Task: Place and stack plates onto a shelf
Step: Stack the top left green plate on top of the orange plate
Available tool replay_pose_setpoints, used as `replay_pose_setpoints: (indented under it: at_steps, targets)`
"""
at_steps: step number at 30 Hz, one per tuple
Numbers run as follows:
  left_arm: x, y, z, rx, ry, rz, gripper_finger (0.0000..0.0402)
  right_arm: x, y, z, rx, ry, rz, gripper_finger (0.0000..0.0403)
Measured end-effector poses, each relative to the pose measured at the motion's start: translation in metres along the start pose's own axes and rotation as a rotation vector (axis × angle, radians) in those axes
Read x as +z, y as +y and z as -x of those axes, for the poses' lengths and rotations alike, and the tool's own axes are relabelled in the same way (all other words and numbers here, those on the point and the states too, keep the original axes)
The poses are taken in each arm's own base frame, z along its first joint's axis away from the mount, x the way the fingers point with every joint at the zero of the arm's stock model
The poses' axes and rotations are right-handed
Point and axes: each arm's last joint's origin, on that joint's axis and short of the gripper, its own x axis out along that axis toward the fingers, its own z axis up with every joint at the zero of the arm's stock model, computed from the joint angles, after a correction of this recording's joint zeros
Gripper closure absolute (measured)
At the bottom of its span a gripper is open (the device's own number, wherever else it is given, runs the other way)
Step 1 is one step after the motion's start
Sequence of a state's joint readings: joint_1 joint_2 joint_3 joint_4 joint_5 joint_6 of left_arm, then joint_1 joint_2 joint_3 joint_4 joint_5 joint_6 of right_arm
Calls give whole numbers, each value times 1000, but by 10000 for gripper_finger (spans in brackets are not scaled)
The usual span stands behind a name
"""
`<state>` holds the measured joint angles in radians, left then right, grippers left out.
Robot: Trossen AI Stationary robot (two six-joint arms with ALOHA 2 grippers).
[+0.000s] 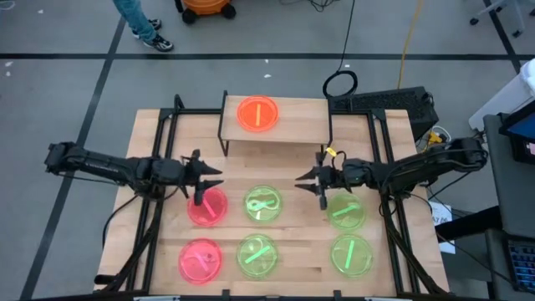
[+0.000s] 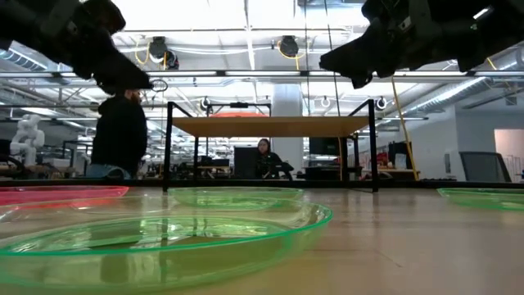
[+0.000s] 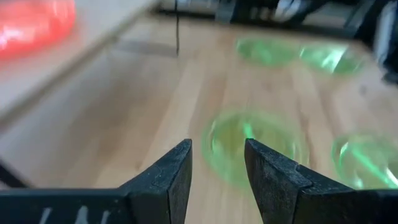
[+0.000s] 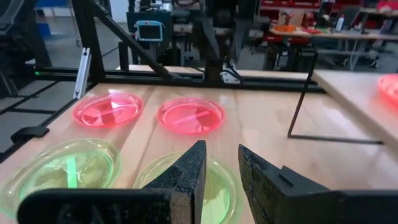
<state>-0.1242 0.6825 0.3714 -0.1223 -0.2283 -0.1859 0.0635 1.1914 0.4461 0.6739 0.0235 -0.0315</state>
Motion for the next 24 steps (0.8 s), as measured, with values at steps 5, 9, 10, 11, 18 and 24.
replay_pose_setpoints:
  at_steps: [5, 9, 10, 11, 18, 24]
  targets:
    - [9, -5, -9, 17, 180, 19, 247, 9, 2, 8, 10, -39, 59, 325]
    - [13, -10, -22, 18, 389, 13, 247, 16, 5, 18, 25, -43, 97, 325]
    - [13, -11, -25, 25, 453, 17, 247, 18, 6, 21, 26, -50, 111, 325]
    - [11, -12, -27, 29, 524, 24, 247, 20, 6, 24, 26, -57, 124, 325]
    - [-1, -16, -41, 32, 809, 128, 247, 33, 5, 54, 28, -69, 168, 325]
    - [0, -19, -37, -10, 838, 262, 247, 36, 4, 72, 20, -53, 163, 325]
